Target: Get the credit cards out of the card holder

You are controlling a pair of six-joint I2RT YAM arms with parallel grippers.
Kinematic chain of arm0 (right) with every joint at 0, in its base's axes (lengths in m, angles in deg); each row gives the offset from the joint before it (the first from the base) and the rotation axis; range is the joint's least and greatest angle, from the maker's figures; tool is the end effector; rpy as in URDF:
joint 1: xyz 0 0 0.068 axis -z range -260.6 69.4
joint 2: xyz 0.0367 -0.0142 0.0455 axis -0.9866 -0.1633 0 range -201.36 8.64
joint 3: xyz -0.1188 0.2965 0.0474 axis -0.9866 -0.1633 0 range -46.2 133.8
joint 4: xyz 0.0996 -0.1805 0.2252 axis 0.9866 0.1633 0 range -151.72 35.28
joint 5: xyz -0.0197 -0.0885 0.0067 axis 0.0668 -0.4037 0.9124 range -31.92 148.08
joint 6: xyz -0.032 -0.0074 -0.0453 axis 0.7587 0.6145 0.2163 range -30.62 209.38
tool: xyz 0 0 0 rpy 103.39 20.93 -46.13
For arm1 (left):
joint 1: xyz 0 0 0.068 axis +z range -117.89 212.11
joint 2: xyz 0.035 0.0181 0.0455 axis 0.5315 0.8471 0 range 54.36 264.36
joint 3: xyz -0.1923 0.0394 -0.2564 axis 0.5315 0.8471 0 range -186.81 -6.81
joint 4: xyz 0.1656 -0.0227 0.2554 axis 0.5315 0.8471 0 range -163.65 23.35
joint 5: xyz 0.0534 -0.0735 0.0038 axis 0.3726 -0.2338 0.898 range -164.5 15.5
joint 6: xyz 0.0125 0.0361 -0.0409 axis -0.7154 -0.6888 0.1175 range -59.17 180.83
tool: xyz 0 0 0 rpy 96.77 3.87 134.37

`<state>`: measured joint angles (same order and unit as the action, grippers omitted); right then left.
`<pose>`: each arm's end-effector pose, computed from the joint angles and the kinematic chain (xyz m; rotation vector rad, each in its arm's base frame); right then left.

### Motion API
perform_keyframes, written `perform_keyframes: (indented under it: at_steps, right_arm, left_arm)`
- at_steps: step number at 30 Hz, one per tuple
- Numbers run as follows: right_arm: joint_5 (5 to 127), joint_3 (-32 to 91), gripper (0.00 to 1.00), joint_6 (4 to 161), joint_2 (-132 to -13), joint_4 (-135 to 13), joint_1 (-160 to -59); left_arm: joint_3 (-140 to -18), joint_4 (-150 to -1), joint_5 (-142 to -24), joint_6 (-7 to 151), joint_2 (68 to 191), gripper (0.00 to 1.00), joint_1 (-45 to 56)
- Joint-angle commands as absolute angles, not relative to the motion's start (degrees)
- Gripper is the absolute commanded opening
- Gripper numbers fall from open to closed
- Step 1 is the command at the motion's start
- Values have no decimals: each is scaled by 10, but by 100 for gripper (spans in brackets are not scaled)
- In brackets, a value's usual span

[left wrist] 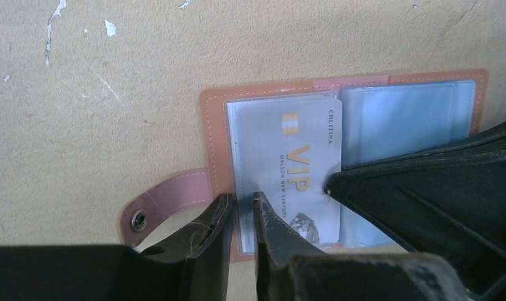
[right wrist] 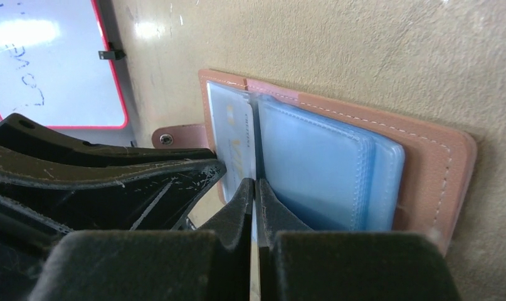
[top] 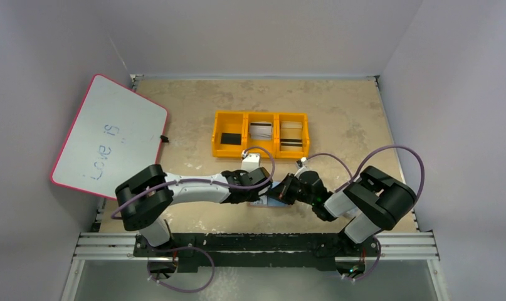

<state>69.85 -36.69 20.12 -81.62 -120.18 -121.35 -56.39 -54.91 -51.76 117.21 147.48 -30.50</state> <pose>0.1699 0.1568 0.1087 0.4035 2.2202 1.3704 0.1700 -0.2955 0.1743 0.0122 2.5497 -0.2815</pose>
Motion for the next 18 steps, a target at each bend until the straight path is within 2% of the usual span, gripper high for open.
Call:
perform_keyframes:
  at_steps: [1, 18]
  right_arm:
    - [692, -374, 0, 213, -799, -1163, -1209]
    - [665, -399, 0, 214, -715, -1097, -1192]
  left_arm:
    - [-581, -477, -463, 1186, 1549, 14, -320]
    - [-570, -454, -432, 1216, 1570, 6, -328]
